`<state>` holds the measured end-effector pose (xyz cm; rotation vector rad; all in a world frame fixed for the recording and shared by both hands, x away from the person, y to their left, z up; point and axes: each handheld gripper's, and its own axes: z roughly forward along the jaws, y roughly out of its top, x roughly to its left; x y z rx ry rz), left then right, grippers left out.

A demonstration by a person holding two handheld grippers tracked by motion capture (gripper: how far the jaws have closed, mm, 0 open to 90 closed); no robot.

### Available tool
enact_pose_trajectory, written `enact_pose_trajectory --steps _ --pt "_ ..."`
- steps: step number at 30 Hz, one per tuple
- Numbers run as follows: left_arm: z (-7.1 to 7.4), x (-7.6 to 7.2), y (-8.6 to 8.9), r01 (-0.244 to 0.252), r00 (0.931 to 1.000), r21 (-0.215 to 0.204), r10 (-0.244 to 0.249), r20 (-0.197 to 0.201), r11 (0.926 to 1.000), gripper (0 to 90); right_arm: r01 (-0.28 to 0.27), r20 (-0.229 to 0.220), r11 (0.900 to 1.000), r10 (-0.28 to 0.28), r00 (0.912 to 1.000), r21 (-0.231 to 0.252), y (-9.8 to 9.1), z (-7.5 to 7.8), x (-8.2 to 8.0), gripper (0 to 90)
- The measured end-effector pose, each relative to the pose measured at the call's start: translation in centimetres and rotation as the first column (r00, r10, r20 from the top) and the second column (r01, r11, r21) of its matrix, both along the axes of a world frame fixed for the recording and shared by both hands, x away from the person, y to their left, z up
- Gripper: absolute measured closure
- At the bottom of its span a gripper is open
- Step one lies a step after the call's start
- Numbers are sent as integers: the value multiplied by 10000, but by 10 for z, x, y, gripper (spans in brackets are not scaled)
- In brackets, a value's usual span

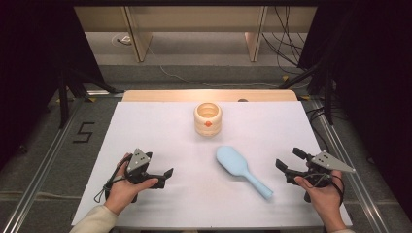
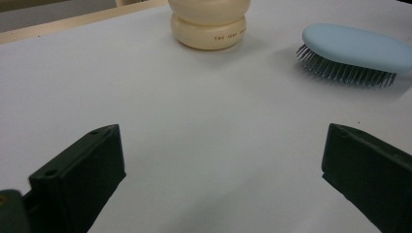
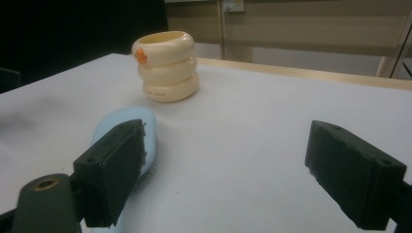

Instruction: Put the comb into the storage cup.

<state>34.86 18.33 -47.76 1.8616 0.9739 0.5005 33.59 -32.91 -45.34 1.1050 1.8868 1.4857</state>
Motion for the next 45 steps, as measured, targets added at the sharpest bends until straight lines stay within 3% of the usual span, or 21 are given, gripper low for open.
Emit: enact_pose_trajectory --steps 14,23,28,38,45 --pt "0 -1 -1 46 10000 9 -46 -4 10000 21 23 152 9996 -18 9999 -282 3 3 1 176" --pt "0 -1 -1 56 10000 -5 -56 -10 10000 26 116 72 9978 -112 9999 -653 6 3 3 247" --pt "-1 -1 -2 89 10000 31 -89 -19 10000 28 -473 -126 9946 463 9988 -922 12 8 4 253" --pt "-1 -1 -3 120 9999 25 -120 -29 9999 30 -1397 -426 9797 1349 9899 -1438 37 19 8 174" --pt "0 -1 -2 124 9999 34 -124 22 9999 31 -1709 18 9766 1726 9850 -1309 53 34 14 160"
